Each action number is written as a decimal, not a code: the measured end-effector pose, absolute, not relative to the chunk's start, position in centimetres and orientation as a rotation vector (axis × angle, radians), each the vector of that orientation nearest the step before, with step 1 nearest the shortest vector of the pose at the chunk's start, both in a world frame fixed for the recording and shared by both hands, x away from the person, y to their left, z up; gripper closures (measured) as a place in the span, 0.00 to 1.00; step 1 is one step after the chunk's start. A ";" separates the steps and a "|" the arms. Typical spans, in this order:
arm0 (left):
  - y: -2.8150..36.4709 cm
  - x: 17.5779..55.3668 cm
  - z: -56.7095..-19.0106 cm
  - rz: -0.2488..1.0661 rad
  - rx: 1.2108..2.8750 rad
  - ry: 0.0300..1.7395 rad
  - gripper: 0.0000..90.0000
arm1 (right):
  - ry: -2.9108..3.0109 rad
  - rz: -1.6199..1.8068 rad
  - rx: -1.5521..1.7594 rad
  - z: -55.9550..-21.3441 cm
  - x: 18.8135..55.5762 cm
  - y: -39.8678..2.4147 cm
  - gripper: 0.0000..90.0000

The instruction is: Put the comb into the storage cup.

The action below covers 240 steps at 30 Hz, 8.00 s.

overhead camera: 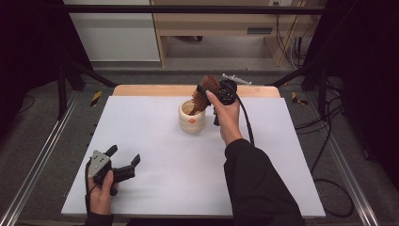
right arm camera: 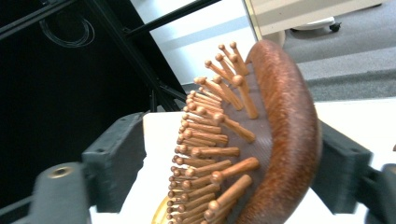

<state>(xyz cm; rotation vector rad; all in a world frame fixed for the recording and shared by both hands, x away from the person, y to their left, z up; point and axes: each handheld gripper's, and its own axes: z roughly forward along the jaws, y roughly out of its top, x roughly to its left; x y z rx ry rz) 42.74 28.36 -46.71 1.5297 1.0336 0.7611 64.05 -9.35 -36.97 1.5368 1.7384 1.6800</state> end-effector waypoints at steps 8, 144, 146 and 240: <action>28.4 42.7 -46.7 0.763 1.528 1.037 0.03 | 1.711 1.640 1.530 -36.4 63.7 -9.7 0.10; 28.5 42.8 -46.8 0.766 1.530 1.047 0.03 | 1.585 1.468 1.108 -31.8 57.1 -18.3 0.05; 28.5 42.7 -46.8 0.766 1.529 1.046 0.03 | 1.582 1.469 1.106 -31.7 57.0 -18.5 0.05; 31.4 40.2 -46.2 0.772 1.424 1.021 0.03 | 1.622 1.444 1.095 -43.3 42.1 -28.9 0.05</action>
